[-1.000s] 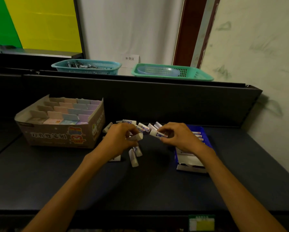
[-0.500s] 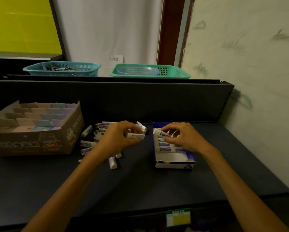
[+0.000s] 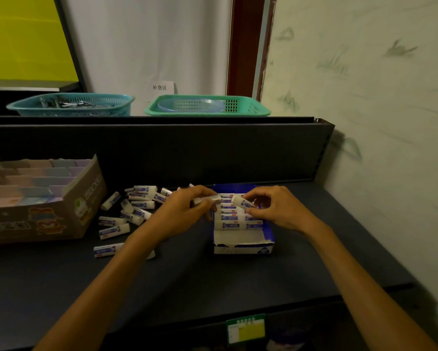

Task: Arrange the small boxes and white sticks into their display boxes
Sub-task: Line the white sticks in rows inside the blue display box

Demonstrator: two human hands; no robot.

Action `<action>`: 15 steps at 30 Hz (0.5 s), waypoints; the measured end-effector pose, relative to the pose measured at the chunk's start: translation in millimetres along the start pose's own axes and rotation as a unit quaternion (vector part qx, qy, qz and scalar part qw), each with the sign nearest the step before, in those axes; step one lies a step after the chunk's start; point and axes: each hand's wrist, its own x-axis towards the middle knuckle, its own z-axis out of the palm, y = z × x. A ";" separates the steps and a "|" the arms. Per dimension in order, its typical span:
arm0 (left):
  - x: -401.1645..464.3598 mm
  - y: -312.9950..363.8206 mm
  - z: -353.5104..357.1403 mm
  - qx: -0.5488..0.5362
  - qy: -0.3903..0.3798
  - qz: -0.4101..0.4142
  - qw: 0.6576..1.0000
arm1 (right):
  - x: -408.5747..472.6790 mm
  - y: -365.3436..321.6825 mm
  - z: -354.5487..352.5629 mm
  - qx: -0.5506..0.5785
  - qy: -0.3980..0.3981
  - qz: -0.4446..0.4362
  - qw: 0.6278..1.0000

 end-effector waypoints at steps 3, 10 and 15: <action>3.1 3.0 1.9 0.008 0.001 0.002 1.000 | 0.0 4.0 -1.8 0.002 0.002 -0.001 1.000; 8.0 3.7 3.5 0.032 -0.006 0.005 0.999 | 1.7 9.7 -3.6 0.006 -0.009 -0.006 1.000; 12.5 3.8 7.8 0.019 -0.023 0.000 1.000 | 3.6 9.8 -5.2 0.005 -0.013 -0.013 1.000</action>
